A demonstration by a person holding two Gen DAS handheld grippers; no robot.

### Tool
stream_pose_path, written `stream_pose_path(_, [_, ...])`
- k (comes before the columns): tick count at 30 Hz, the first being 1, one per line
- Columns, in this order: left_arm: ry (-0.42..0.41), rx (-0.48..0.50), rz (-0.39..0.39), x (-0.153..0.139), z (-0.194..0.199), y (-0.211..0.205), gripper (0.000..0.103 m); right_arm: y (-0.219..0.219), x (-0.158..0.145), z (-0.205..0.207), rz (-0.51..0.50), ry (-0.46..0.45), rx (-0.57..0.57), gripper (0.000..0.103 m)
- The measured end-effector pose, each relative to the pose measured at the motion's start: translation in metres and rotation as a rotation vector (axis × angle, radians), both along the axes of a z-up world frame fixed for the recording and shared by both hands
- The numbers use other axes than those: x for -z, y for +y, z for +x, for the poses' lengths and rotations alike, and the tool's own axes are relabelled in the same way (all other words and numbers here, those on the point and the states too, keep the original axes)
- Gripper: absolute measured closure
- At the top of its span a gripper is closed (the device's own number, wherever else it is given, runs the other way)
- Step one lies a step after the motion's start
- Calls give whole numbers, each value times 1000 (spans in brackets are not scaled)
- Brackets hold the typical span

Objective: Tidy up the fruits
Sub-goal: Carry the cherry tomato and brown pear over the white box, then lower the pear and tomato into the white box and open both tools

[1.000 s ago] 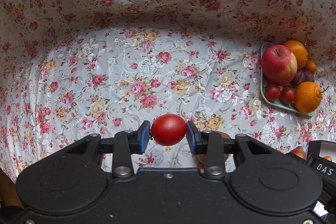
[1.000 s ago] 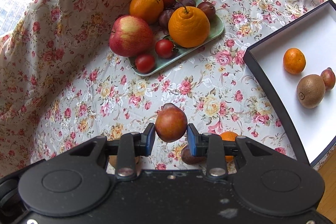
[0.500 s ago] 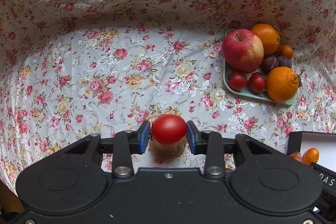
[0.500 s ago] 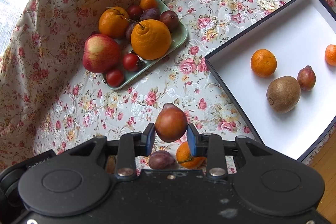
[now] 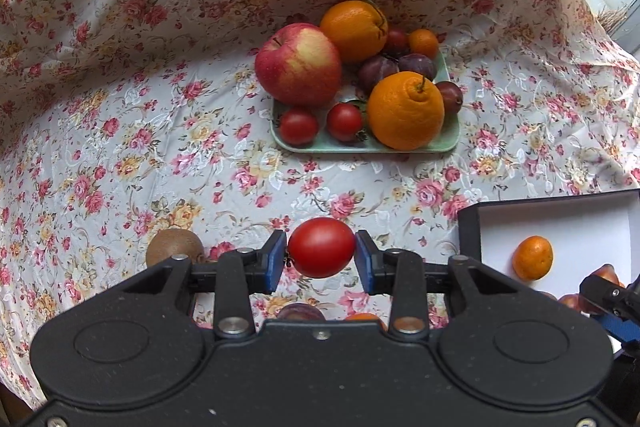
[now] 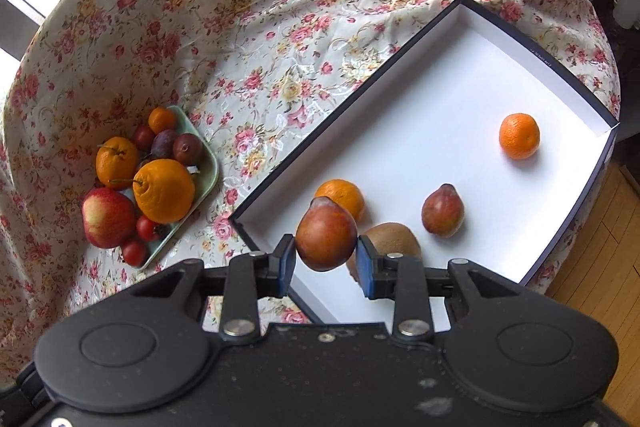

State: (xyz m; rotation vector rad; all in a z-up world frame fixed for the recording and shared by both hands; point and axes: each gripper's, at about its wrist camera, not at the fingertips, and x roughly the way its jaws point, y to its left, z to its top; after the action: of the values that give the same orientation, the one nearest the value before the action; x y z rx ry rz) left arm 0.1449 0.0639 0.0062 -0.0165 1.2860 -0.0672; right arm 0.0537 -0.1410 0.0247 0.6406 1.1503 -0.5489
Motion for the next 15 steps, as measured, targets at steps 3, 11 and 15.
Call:
stream_pose_path(3, [-5, 53, 3, 1, -4, -29, 58, -29, -3, -11, 4, 0, 66, 70])
stream_pose_path(11, [-16, 192, 5, 5, -17, -104, 58, -90, -4, -39, -30, 12, 153, 70])
stream_pose_path(15, [-21, 245, -2, 8, -22, -141, 58, -112, 1, -51, -62, 37, 173, 70])
